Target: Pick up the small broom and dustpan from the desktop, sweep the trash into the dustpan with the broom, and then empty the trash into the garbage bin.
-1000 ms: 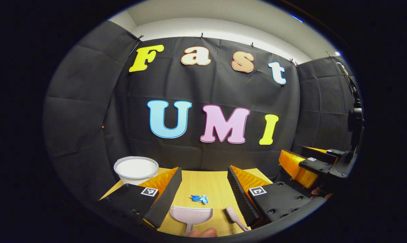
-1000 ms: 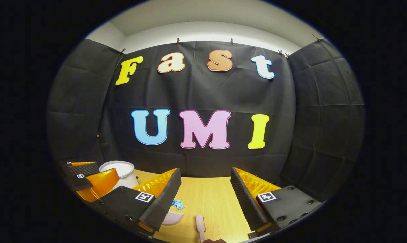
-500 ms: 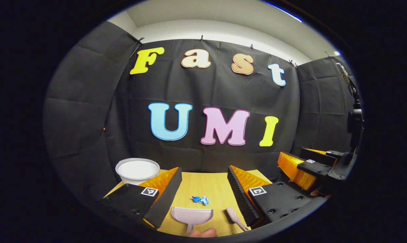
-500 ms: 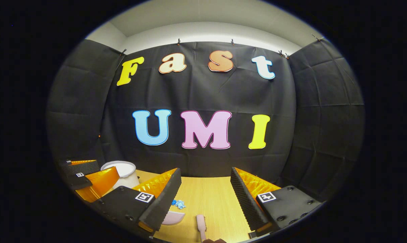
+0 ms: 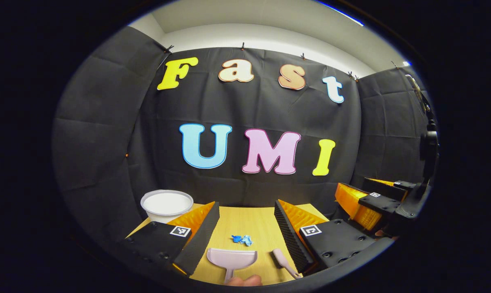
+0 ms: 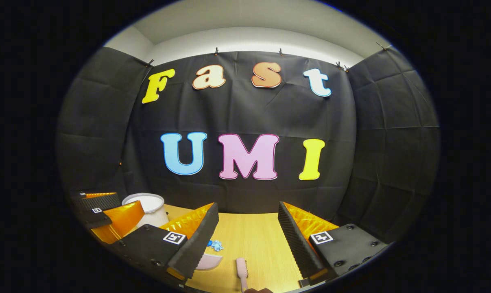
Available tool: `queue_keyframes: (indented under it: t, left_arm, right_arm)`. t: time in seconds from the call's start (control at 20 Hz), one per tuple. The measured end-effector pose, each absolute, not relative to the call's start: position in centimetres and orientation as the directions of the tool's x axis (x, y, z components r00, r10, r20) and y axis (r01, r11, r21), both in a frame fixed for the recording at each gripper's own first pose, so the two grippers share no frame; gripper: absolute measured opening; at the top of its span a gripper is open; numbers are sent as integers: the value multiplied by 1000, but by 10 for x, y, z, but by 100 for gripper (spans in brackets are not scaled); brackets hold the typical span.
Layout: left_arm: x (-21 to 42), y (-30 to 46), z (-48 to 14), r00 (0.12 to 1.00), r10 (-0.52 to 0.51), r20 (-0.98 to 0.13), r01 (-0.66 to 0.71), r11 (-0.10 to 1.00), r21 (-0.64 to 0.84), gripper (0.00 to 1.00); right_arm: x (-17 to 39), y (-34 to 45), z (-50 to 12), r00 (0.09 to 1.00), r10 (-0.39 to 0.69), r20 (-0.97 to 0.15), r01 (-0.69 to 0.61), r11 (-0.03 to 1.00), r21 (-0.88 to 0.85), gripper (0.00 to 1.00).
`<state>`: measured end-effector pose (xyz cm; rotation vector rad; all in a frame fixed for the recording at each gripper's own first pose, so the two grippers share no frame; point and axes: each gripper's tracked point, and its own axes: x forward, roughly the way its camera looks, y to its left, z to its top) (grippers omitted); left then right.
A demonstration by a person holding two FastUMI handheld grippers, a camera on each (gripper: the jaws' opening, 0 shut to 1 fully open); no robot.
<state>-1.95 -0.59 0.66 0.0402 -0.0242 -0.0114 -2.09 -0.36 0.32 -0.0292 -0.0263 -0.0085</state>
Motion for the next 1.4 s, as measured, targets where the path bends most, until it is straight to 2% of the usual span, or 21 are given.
queue_keyframes:
  t: [0.7, 0.75, 0.85, 0.9, 1.2, 1.25, 1.3, 1.4]
  left_arm:
    - [-33, -10, 13, 999, -19, 41, 17, 998, 54, 80]
    - [-34, -10, 12, 999, -20, 42, 17, 998, 56, 80]
    - [-34, -12, 14, 999, -25, 46, 22, 998, 59, 80]
    - [-35, -13, 14, 999, -27, 47, 24, 998, 62, 80]
    - [-38, -13, 11, 999, -29, 46, 26, 998, 64, 80]
    - [-39, -11, 10, 999, -28, 45, 25, 998, 62, 80]
    - [-39, -10, 10, 999, -26, 43, 23, 998, 59, 80]
    - [-39, -9, 9, 999, -24, 42, 22, 998, 56, 80]
  right_arm:
    - [-36, -6, 13, 999, -7, 51, 8, 1000, -30, 91]
    - [-37, -7, 12, 999, -10, 52, 11, 1000, -29, 95]
    - [-39, -9, 13, 998, -14, 56, 16, 999, -28, 95]
    - [-40, -9, 14, 998, -16, 56, 18, 999, -28, 99]
    - [-43, -8, 12, 998, -16, 53, 18, 999, -32, 99]
    - [-44, -7, 12, 998, -16, 53, 18, 999, -33, 95]
    - [-44, -7, 12, 998, -17, 52, 19, 999, -34, 99]
    - [-45, -7, 11, 999, -17, 50, 19, 999, -35, 99]
